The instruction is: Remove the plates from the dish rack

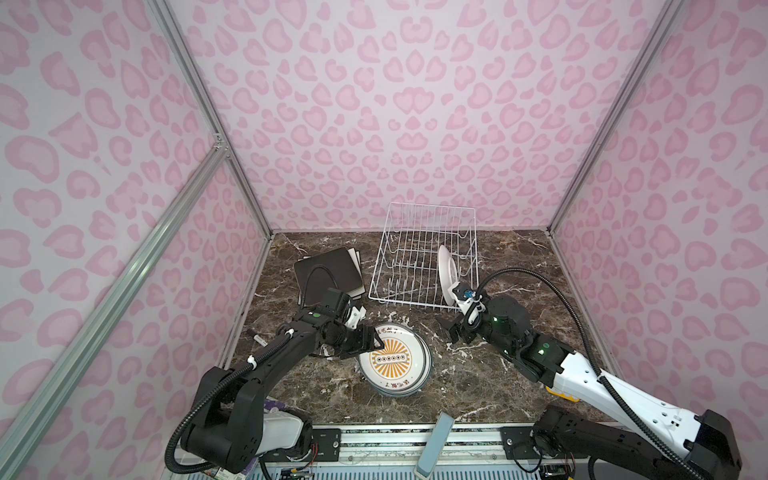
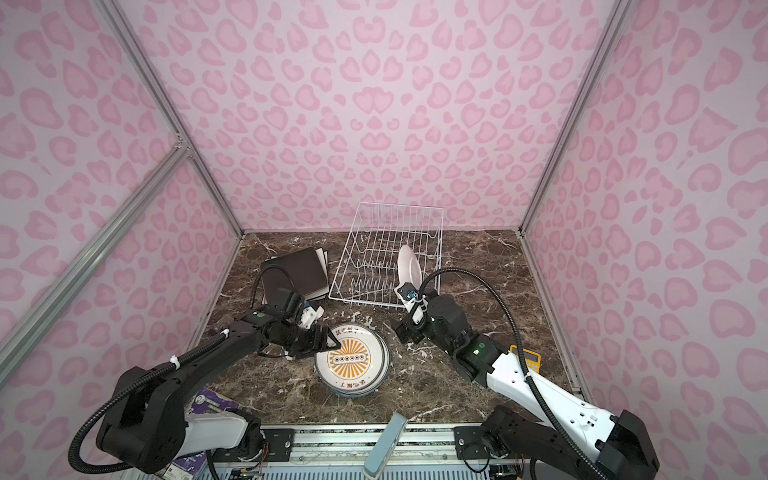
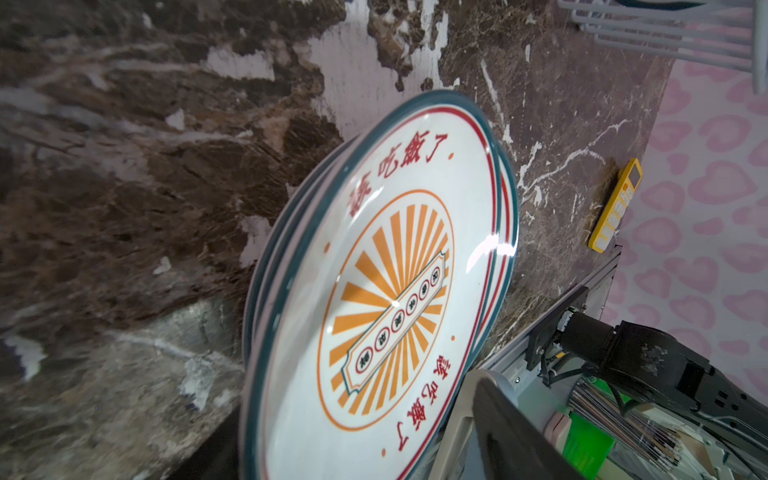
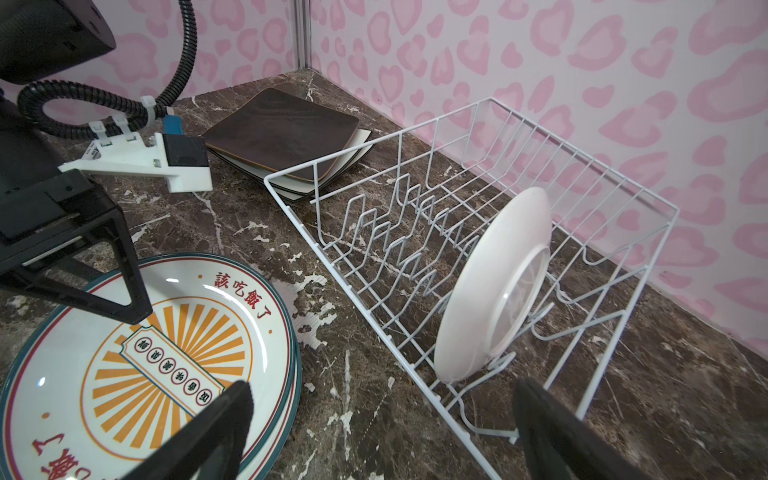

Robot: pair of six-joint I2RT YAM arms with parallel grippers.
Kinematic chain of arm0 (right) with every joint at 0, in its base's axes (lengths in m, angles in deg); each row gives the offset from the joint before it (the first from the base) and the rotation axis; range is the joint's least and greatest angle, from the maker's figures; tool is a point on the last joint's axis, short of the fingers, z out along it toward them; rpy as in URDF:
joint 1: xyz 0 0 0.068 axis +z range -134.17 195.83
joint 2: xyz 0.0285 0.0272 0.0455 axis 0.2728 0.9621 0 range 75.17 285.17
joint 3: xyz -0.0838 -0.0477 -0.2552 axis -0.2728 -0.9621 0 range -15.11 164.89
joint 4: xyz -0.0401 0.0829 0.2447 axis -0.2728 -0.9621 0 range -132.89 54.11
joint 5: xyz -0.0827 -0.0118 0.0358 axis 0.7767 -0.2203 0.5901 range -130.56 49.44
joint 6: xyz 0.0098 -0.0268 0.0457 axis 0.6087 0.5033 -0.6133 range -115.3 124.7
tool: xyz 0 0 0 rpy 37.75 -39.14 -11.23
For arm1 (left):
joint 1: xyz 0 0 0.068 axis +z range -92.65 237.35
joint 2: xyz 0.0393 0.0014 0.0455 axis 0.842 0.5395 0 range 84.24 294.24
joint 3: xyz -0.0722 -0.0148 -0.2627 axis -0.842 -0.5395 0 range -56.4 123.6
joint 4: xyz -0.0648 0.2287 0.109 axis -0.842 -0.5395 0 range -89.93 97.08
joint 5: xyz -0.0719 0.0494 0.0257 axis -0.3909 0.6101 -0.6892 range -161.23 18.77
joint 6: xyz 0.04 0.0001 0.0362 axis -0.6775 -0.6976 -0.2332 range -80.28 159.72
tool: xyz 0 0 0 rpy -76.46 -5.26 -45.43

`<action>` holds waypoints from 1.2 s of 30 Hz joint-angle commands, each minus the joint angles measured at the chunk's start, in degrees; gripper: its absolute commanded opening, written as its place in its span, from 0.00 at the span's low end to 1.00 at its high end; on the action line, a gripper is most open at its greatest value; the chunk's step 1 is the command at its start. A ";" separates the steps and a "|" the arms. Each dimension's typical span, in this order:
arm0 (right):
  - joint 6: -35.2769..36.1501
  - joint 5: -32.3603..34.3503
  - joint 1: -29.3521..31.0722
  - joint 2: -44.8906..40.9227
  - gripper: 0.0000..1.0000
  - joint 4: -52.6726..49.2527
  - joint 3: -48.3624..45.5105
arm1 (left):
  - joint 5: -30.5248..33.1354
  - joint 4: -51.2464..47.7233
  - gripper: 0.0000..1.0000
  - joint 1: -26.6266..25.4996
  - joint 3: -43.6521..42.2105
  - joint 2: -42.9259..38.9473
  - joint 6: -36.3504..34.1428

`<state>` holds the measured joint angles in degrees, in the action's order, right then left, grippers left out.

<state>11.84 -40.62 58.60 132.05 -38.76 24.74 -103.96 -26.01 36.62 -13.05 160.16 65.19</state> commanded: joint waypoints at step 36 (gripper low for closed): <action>0.56 5.27 -0.02 -0.85 0.99 2.18 -1.45 | 7.78 -10.89 0.76 -1.07 6.99 2.00 -5.52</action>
<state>12.45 -37.14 58.60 131.17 -38.70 23.65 -97.57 -34.46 35.57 -7.82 163.00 60.58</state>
